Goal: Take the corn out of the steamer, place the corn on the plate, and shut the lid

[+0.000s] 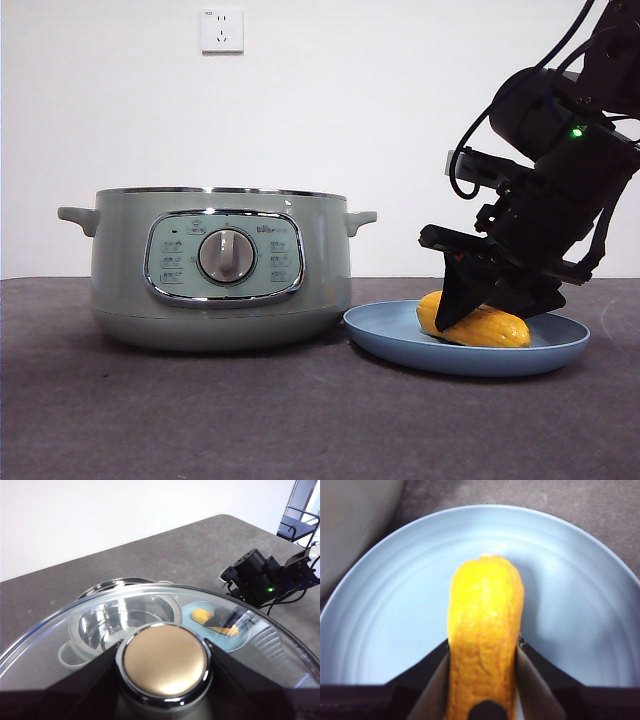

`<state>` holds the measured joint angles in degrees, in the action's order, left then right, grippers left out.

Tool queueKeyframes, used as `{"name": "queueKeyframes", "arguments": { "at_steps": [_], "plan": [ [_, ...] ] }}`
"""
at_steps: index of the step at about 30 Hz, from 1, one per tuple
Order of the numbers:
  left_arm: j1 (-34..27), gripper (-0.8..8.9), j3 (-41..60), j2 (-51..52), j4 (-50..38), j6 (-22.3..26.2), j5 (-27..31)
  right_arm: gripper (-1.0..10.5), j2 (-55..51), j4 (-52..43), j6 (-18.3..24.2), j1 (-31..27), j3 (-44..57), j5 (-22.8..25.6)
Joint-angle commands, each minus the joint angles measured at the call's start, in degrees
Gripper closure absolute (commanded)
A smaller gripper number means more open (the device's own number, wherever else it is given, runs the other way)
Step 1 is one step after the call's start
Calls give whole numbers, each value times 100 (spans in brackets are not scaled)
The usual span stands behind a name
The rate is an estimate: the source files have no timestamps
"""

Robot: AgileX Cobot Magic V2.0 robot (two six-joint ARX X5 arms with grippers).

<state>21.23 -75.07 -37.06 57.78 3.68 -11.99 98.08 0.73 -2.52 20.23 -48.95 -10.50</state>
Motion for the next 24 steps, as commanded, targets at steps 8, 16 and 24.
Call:
{"name": "queueKeyframes", "arguments": {
  "at_steps": [8,16,24],
  "plan": [
    [15,821,-94,-74,-463,57,-26,463,-63,59,-197,4,33,-4],
    [15,821,-94,-533,-940,68,-33,463,-1274,391,-195,2,11,17],
    [15,821,-94,-1405,-2111,367,-229,465,-3484,1606,-175,20,9,11]
  ]
}}
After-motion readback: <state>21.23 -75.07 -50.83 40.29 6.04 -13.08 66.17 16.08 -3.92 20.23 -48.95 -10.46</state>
